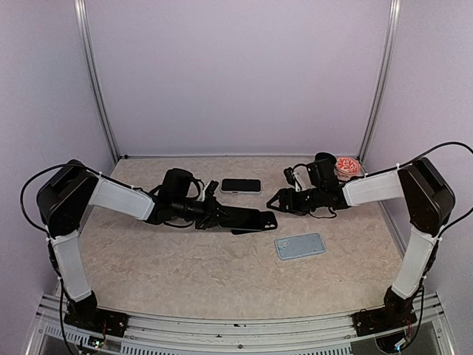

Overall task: Put the phone into the phone case
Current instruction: Install the phone on the phone case.

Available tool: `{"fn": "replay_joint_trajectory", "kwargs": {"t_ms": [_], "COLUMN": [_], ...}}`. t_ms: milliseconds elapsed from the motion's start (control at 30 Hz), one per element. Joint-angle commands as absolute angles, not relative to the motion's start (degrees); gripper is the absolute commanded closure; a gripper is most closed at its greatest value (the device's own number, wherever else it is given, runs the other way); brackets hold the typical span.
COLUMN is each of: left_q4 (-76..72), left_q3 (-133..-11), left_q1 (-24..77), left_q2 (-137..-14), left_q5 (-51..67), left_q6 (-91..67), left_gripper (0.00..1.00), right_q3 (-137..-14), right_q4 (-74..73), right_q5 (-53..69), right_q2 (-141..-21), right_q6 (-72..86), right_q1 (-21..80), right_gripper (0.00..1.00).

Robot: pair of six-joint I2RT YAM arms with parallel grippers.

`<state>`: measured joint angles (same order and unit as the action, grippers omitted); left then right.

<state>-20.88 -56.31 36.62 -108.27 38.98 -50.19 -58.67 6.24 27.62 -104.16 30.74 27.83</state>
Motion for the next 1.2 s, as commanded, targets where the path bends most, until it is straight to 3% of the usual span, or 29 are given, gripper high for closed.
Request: {"fn": "replay_joint_trajectory", "kwargs": {"t_ms": [0, 1167], "left_q4": [-22.7, -20.4], "left_q3": [-60.4, -68.8], "left_q1": [35.8, 34.5], "left_q2": [-110.0, -120.2], "left_q5": [42.5, 44.1], "left_q6": [-50.8, -55.1], "left_gripper": [1.0, 1.0], "right_q3": [-60.4, -62.1], "right_q4": [5.3, 6.2], "right_q5": [28.1, 29.6], "right_q2": [-106.6, -112.8], "right_q6": [29.7, 29.0], "right_q1": [27.2, 27.2], "right_gripper": [0.29, 0.29]}}
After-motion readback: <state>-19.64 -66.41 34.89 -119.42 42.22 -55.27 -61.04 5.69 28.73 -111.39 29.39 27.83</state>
